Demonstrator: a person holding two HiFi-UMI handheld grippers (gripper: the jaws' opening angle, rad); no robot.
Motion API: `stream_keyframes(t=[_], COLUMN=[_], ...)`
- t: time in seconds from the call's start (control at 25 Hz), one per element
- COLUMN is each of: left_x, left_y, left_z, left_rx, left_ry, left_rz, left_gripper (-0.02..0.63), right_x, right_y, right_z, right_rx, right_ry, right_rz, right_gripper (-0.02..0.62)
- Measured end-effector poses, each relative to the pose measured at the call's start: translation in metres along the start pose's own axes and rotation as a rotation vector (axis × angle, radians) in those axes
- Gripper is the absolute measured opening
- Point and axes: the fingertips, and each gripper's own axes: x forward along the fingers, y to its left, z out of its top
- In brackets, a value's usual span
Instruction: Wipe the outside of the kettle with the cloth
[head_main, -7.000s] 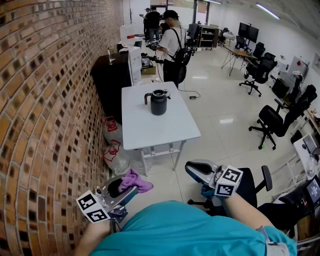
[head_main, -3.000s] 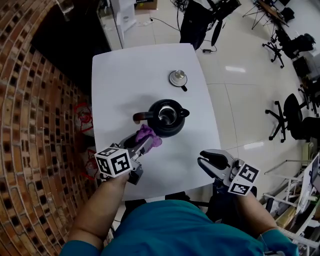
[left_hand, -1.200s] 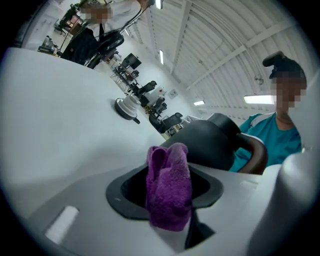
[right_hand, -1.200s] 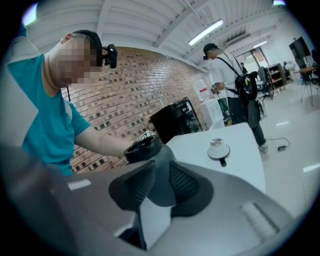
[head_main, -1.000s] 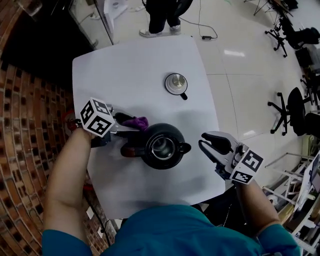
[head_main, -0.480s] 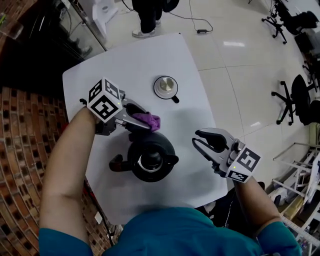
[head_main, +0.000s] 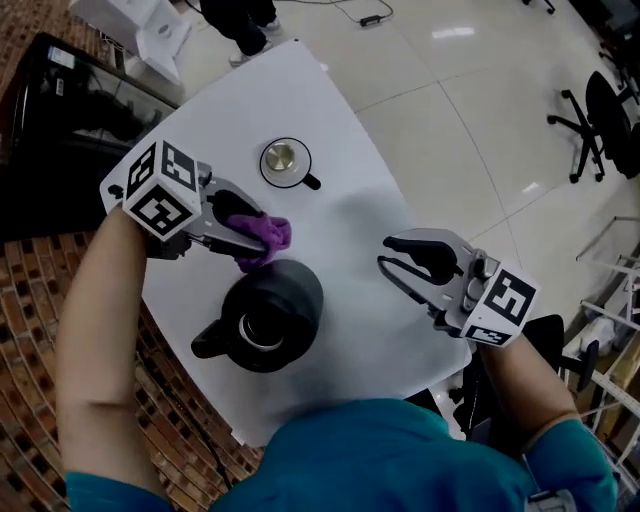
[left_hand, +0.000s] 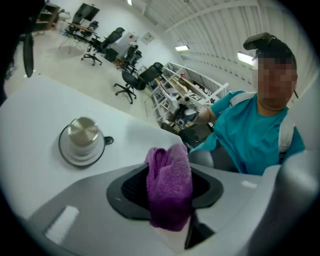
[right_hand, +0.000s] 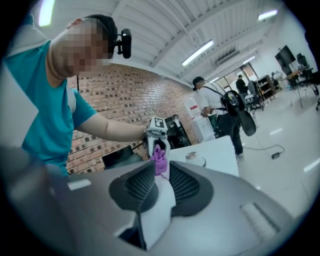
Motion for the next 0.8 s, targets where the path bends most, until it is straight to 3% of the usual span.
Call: stream_keyframes(t=[0.16,0.24,0.36,0.48,0.64,0.8], left_x=[0.025,0.044,0.065,0.079,0.074,0.077], left_y=[-0.017,-0.008,0.010,0.017,-0.022,-0.045], left_z=[0.009,-0.001,-0.012,-0.011,0.017,0.029], left_rx=[-0.009,-0.027,-0.018,0.053,0.174,0.255], left_ry=[0.252,0.376,0.484,0.564,0.645,0.821], left_rz=[-0.106,-0.096,-0.029,0.018,-0.042,-0.025], left_gripper=[0.187,0.186,0.186,0.184,0.184,0.184], right_x=[-0.015,-0.024,-0.038,-0.053,-0.070,-0.084], right_y=[-0.003,-0.005,-0.010,-0.013,-0.009,-0.005], right_z=[0.000,0.000,-0.001,-0.001,0.003,0.009], right_rx=[0.031,0.041,0.047,0.052,0.048,0.048], right_ry=[-0.052,-0.072,-0.089,-0.099,-0.125,-0.149], right_rz=[-0.031,-0.047,-0.064,-0.081,-0.092,-0.095], right_gripper=[0.080,0.080,0.080,0.080,0.080,0.080])
